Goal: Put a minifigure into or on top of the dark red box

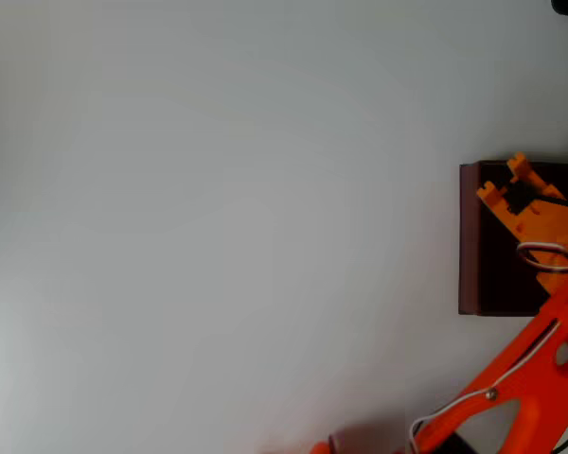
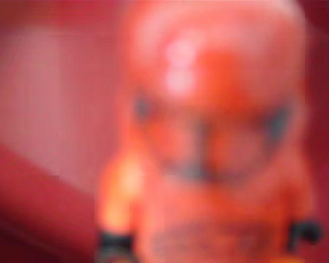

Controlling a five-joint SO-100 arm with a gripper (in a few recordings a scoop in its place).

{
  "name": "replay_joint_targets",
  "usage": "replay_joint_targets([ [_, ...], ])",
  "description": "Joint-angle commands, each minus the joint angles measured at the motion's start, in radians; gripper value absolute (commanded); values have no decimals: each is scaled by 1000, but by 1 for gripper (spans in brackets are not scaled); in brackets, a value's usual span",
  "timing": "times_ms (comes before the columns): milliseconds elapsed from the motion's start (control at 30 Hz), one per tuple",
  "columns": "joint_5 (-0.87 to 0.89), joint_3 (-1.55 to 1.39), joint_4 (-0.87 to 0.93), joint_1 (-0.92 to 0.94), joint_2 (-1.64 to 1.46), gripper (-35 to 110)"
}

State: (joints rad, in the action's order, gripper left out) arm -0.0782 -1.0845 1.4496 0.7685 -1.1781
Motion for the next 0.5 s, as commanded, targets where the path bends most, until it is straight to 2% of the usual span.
replay_joint_targets([
  [0, -20, 100, 35, 14, 48, 14],
  [233, -38, 98, 120, -67, -43, 16],
  [367, -126, -66, 127, -207, -305, 11],
  [467, -187, -238, 112, -383, -578, 9],
])
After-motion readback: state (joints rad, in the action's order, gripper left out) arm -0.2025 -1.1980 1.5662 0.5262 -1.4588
